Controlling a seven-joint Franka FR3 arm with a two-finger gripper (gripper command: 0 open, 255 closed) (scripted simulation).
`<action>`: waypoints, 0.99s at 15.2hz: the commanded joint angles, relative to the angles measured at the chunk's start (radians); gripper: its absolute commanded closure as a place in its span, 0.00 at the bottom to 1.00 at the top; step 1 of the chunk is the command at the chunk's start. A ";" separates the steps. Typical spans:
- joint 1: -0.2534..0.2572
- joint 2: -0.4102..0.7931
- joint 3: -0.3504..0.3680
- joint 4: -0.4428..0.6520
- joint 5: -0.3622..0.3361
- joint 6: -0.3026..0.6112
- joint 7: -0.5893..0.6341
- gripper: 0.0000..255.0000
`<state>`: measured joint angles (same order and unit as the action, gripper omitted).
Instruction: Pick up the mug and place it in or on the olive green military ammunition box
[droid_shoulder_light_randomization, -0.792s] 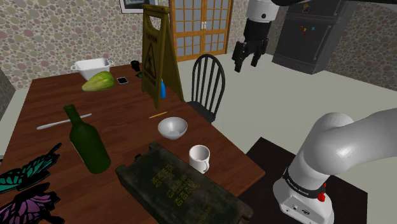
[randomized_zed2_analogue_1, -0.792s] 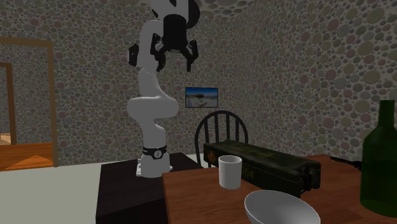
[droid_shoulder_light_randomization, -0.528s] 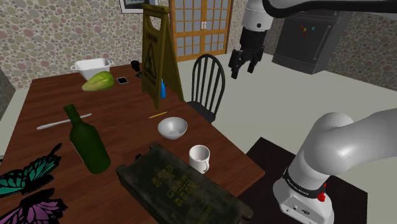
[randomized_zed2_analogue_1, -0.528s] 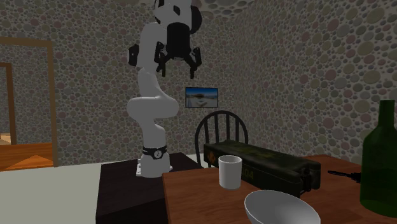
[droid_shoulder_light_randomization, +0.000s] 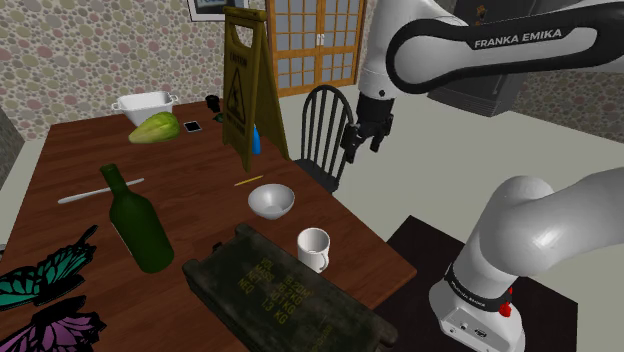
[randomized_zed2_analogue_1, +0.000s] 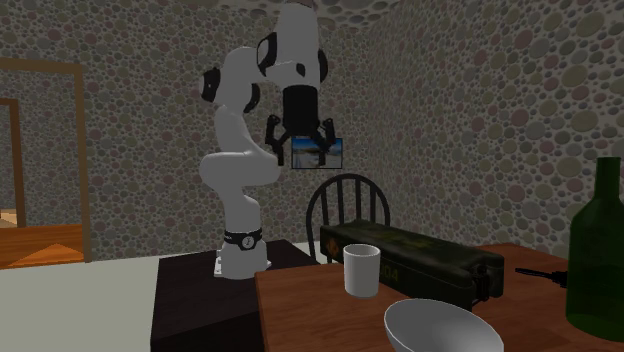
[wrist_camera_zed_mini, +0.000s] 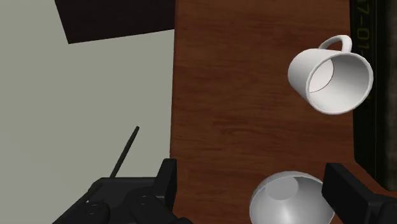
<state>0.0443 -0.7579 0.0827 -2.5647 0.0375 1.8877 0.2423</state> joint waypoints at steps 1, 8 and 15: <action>0.015 0.023 0.019 -0.048 0.020 0.069 0.016 0.00; 0.070 0.149 0.087 -0.171 0.090 0.312 0.064 0.00; 0.125 0.371 0.162 -0.226 0.154 0.585 0.109 0.00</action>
<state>0.1598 -0.4211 0.2314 -2.7831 0.1814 2.4289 0.3417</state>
